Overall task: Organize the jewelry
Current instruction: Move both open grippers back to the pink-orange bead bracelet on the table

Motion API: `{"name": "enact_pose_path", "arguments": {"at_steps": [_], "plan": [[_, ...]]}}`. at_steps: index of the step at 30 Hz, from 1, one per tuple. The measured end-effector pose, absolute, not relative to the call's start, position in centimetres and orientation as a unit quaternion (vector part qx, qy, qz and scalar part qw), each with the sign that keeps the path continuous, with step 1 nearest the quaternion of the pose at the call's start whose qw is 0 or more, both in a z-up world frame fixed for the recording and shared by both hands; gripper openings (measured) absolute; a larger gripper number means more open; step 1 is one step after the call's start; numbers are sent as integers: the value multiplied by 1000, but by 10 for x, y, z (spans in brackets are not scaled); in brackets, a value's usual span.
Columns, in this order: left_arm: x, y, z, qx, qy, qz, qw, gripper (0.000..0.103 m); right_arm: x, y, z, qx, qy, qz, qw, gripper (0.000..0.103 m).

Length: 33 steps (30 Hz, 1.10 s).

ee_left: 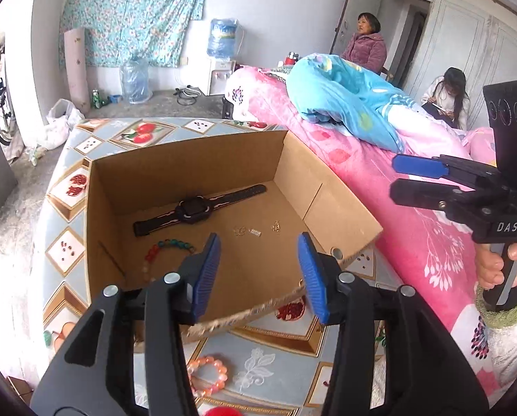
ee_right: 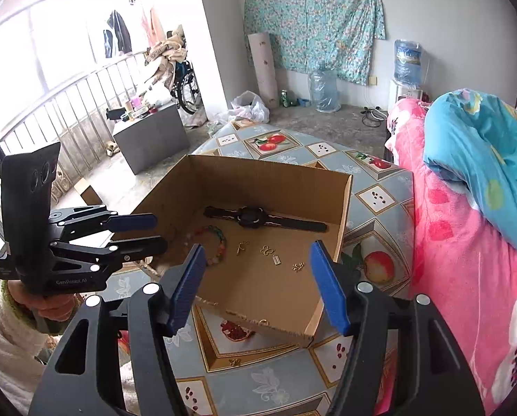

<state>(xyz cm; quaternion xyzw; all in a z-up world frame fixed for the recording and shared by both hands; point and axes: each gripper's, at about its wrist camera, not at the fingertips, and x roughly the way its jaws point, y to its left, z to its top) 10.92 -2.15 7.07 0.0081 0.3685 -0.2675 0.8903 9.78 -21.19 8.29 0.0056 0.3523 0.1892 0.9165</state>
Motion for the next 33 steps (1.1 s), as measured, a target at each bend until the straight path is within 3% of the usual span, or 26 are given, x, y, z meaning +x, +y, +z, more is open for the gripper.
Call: {"name": "enact_pose_path", "arguments": {"at_steps": [7, 17, 33], "plan": [[51, 7, 49, 41, 377, -231, 896, 56, 20, -218, 52, 44, 345, 151, 925, 83], [52, -17, -37, 79, 470, -152, 866, 58, 11, -199, -55, 56, 427, 55, 901, 85], [62, -30, -60, 115, 480, -93, 865, 60, 27, -172, -92, 3, 468, 24, 883, 94]]}}
